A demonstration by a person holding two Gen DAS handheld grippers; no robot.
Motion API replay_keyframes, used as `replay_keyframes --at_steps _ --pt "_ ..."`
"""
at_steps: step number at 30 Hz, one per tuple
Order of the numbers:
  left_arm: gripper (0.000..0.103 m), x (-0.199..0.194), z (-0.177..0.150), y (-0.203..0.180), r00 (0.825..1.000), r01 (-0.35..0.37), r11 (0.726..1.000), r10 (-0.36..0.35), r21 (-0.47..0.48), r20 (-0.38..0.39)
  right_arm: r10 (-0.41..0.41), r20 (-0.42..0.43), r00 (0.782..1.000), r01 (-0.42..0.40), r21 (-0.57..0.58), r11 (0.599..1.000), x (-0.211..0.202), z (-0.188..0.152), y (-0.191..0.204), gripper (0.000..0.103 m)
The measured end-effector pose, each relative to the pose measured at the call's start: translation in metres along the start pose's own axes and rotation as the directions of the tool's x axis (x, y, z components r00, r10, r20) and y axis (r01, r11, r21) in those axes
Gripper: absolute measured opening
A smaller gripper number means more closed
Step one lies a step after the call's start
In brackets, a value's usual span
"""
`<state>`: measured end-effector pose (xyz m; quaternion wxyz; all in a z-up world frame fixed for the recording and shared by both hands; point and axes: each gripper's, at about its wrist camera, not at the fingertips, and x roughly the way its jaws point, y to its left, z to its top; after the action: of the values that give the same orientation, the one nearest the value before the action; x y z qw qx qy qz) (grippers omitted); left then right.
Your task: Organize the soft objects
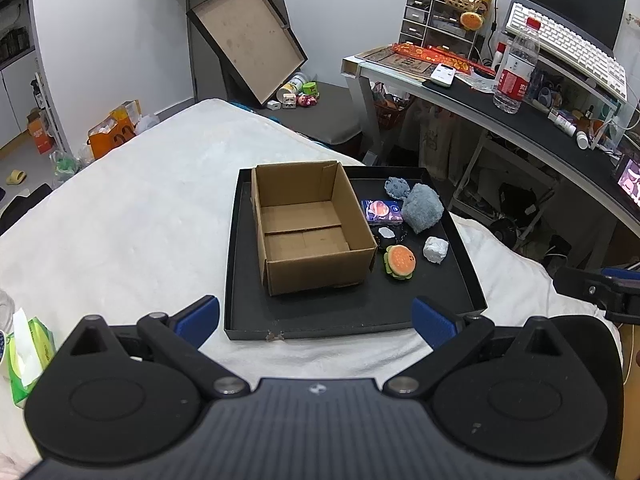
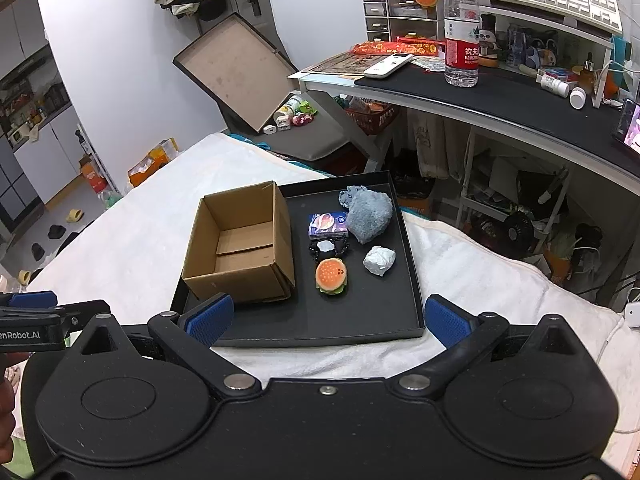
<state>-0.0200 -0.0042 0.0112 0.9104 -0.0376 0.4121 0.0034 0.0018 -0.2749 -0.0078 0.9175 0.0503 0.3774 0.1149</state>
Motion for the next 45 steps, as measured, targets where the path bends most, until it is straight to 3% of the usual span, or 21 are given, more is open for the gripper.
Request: replay_keyframes --at_steps 23,45 --pt "0.101 0.043 0.035 0.000 0.998 0.003 0.999 -0.005 -0.033 -0.063 -0.012 -0.059 0.998 0.014 0.024 1.000 0.038 0.028 -0.015 0.103" --pt "0.101 0.116 0.065 0.009 0.989 -0.048 0.996 0.037 -0.074 -0.144 -0.016 -0.100 0.995 0.023 0.068 0.997 0.105 0.056 -0.043 0.103"
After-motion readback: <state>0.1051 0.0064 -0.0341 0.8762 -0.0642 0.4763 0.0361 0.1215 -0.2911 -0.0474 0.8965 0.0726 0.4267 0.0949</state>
